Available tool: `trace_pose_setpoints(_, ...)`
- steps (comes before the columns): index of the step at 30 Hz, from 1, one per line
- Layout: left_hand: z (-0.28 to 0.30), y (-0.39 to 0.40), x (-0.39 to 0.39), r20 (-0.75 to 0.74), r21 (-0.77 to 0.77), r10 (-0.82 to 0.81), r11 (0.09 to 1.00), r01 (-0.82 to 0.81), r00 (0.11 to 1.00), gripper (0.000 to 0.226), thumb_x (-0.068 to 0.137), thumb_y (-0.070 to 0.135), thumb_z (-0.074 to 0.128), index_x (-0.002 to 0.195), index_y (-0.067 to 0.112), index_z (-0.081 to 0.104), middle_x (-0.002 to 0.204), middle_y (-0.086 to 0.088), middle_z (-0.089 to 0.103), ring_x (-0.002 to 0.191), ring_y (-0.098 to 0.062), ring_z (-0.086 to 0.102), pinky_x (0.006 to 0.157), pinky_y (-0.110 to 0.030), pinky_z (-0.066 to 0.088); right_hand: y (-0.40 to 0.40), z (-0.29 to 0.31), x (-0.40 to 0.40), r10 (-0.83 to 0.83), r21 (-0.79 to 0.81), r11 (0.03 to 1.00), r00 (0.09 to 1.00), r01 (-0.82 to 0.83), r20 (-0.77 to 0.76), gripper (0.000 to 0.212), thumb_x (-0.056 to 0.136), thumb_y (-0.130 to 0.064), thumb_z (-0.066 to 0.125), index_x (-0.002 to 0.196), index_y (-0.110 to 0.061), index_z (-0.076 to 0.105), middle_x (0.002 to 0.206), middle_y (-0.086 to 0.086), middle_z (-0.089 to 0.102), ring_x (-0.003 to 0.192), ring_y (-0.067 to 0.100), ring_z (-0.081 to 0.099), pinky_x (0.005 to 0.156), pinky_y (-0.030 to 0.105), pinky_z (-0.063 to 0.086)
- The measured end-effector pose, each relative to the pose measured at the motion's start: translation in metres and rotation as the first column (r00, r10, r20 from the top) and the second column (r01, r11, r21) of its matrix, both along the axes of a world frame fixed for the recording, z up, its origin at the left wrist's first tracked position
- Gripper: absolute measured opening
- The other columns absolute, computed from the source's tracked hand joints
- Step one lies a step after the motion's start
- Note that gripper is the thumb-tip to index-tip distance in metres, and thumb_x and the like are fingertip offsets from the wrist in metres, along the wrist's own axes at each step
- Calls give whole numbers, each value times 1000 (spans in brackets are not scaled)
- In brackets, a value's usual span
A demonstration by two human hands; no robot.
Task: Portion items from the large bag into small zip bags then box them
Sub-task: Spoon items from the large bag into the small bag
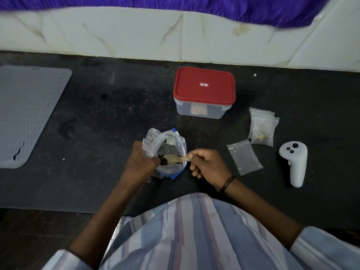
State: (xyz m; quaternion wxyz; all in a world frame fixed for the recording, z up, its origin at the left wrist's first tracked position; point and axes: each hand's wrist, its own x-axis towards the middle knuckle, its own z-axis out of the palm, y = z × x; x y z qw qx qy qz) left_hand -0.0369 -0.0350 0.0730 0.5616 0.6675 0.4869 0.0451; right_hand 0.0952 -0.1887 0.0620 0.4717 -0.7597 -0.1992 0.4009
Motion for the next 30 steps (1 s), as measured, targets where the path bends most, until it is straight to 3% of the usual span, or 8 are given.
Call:
trace_pose_setpoints(4,1,0,1,-22,30,-30,999,31,999,55,82,11,72,122,27,38,121,-4,51,104,-21,57,77,-37,55,-5,0,0,-95,57,994,994,98,-56,20,98,-14,51,93,-12,70,63,2,61,52,9,55,47,19,44)
trace_pose_setpoints(9,2,5,0,-37,82,-28,996,31,999,61,76,29,81,122,22,42,119,-5,53,106,-25,59,85,-50,56,-12,7,1,-140,77,987,988,145,-62,20,97,-15,52,92,-13,71,61,1,60,52,11,55,47,20,44)
trace_pose_setpoints(13,6,4,-5,18,302,30,953,-34,999,45,77,34,80,106,18,49,112,-6,49,97,-20,54,77,-39,54,-18,24,3,-162,84,983,986,164,-30,20,98,-16,52,94,-14,71,64,3,60,54,12,55,50,22,47)
trace_pose_setpoints(17,17,-3,-10,184,532,-13,842,-88,983,32,80,19,78,94,14,50,91,-4,54,78,-13,55,61,-16,43,-20,52,5,-200,167,965,979,202,-30,18,97,-15,53,94,-12,71,62,3,59,51,13,54,47,23,44)
trace_pose_setpoints(22,24,-7,-2,248,518,-143,855,-6,958,34,81,9,75,102,17,50,87,8,56,77,-4,59,63,-12,48,-14,94,5,-173,306,938,985,163,6,19,96,-13,54,90,-13,72,59,3,58,49,16,52,45,25,42)
trace_pose_setpoints(26,22,-10,2,274,520,-207,853,36,939,38,83,1,73,105,20,48,90,14,53,85,10,58,66,-12,48,-11,112,2,-113,296,952,987,76,111,18,95,-14,55,90,-16,72,57,1,61,49,14,55,45,22,45)
trace_pose_setpoints(30,22,-11,3,302,603,-243,798,13,922,44,80,-2,71,99,27,45,87,8,58,84,-4,58,66,-16,50,-7,112,-5,-72,253,968,971,12,228,17,95,-13,56,89,-12,72,56,2,61,47,10,55,46,17,44)
